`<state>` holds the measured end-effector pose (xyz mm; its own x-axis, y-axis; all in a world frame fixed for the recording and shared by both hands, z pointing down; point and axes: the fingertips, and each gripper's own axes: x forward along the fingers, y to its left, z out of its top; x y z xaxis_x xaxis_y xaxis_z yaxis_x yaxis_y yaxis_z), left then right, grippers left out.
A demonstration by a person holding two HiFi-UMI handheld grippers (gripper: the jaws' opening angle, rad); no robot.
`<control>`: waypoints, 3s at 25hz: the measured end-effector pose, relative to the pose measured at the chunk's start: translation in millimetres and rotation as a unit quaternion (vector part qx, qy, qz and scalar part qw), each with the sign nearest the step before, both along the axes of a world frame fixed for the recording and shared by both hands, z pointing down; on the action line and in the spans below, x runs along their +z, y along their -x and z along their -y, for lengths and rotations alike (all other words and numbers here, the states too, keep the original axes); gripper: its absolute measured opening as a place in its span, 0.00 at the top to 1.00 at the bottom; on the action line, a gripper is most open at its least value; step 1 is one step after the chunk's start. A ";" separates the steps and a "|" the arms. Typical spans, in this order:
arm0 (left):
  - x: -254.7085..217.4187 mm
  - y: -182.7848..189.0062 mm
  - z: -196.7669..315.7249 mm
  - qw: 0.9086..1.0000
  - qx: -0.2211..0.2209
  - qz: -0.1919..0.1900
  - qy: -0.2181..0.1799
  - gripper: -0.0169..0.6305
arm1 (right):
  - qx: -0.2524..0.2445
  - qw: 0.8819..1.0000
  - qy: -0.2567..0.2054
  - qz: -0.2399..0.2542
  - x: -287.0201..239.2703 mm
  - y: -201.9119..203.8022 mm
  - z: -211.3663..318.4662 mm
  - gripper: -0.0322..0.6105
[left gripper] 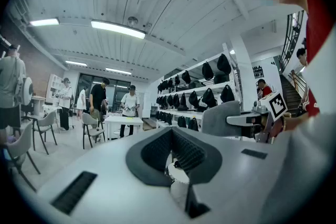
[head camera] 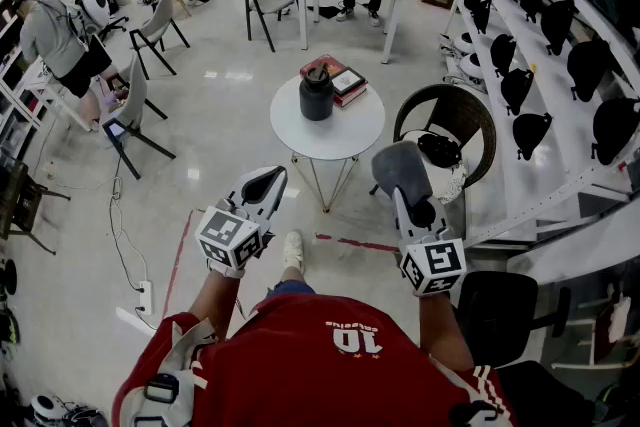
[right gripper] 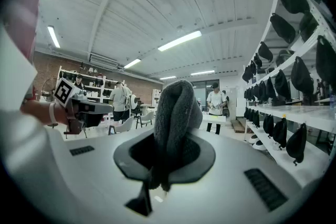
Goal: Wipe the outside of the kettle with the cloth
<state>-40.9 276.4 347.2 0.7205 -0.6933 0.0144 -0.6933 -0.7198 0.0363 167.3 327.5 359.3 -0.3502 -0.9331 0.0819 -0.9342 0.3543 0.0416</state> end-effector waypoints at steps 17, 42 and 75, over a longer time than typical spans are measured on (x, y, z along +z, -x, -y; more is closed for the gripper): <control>7.1 5.6 0.4 1.000 0.003 -0.003 -0.004 0.96 | -0.004 1.000 -0.006 -0.004 0.3 6.8 5.4 0.88; 2.9 2.5 2.8 0.999 0.015 0.030 -0.033 0.97 | -0.029 1.000 -0.001 0.006 0.1 15.9 10.4 0.88; -15.7 3.5 140.5 0.998 0.043 0.034 -0.035 0.97 | -0.018 1.000 0.019 0.010 -12.4 22.3 141.9 0.88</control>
<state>-44.4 135.9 331.5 0.7760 -0.6304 0.0197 -0.6284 -0.7755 -0.0613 145.0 185.6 346.9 -0.3861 -0.9159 0.1096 -0.9211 0.3893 0.0089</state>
